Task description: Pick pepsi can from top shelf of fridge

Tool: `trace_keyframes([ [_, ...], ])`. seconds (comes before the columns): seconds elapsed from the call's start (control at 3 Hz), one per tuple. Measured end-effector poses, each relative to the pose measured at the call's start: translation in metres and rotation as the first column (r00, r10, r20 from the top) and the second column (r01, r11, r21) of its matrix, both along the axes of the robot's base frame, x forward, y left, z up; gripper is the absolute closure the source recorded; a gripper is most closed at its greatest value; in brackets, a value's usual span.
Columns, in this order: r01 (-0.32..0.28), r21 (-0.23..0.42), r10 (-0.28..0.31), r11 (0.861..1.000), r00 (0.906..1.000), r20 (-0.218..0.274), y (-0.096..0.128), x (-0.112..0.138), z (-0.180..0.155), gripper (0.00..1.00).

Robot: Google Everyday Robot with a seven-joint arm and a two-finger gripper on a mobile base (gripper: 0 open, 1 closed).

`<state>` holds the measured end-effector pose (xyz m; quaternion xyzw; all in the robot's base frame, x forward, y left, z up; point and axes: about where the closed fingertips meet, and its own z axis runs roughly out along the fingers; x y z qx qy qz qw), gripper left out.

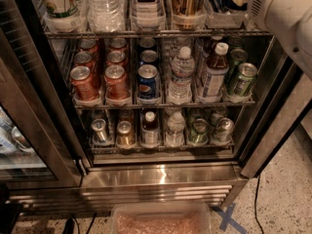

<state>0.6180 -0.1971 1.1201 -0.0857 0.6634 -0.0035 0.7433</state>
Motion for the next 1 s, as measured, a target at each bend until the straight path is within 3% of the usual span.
trace_keyframes([
  [0.33, 0.018, -0.029, -0.021, 0.999, 0.9956, -0.092, -0.022, -0.049, -0.025, 1.0],
  [0.67, -0.034, 0.006, 0.035, 0.999, 0.9795, -0.199, -0.012, -0.093, -0.05, 1.0],
  [1.0, -0.104, 0.028, 0.107, 0.994, 0.9456, -0.307, -0.002, -0.121, -0.071, 1.0],
])
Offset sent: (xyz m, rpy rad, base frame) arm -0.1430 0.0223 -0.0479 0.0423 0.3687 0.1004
